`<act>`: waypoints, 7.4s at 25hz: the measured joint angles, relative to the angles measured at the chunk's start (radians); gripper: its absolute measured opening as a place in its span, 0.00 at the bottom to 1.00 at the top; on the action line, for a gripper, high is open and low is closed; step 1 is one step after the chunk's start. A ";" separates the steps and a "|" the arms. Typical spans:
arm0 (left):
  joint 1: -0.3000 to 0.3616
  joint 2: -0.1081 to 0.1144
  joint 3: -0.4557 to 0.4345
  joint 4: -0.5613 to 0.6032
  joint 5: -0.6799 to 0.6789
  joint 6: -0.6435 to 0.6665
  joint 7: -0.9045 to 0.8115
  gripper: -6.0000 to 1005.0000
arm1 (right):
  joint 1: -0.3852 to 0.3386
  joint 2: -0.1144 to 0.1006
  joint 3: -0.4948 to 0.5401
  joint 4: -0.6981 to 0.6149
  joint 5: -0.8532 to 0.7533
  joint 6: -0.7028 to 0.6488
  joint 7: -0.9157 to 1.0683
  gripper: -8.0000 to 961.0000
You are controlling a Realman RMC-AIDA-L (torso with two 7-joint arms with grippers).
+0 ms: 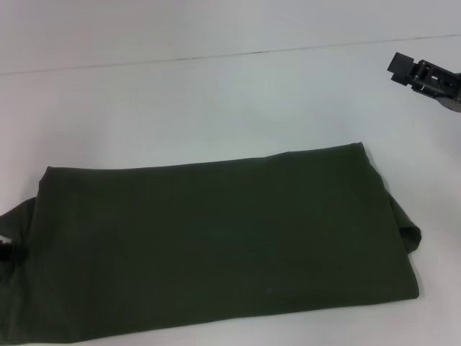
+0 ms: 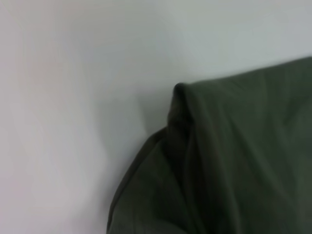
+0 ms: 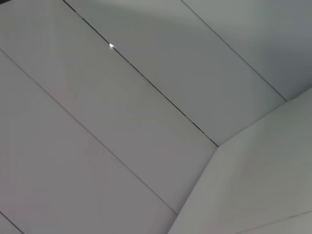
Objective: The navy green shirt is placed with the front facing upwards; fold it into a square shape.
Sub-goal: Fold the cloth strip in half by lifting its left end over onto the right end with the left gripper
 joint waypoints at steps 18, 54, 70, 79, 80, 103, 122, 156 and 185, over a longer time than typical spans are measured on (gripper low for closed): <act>0.028 0.000 -0.048 0.096 -0.133 0.120 0.032 0.08 | -0.012 0.010 -0.043 0.001 -0.006 0.001 -0.006 0.92; 0.022 -0.010 0.004 0.045 -0.035 0.008 0.031 0.77 | -0.009 0.012 -0.049 0.005 0.003 0.008 -0.010 0.92; 0.018 -0.024 0.054 0.035 -0.040 -0.021 0.031 0.91 | -0.010 0.012 -0.047 0.003 0.003 0.008 -0.007 0.92; 0.020 -0.025 0.061 0.037 -0.035 -0.020 0.027 0.90 | -0.014 0.010 -0.040 0.003 0.003 0.005 -0.007 0.92; 0.020 -0.025 0.061 0.037 -0.035 -0.019 0.027 0.90 | -0.014 0.010 -0.039 0.003 0.004 0.004 -0.007 0.92; 0.019 -0.028 0.080 0.035 -0.038 -0.004 0.032 0.79 | -0.017 0.010 -0.039 0.004 0.005 -0.001 -0.008 0.92; 0.015 -0.027 0.089 0.038 -0.031 -0.020 0.005 0.26 | -0.024 0.010 -0.037 -0.002 0.017 -0.015 -0.005 0.92; 0.065 -0.017 -0.047 0.224 -0.213 0.175 0.029 0.04 | -0.001 0.057 -0.229 0.000 0.007 0.038 -0.064 0.51; 0.069 0.021 -0.163 0.337 -0.280 0.309 0.012 0.04 | 0.316 0.119 -0.508 0.318 0.016 0.413 -0.225 0.08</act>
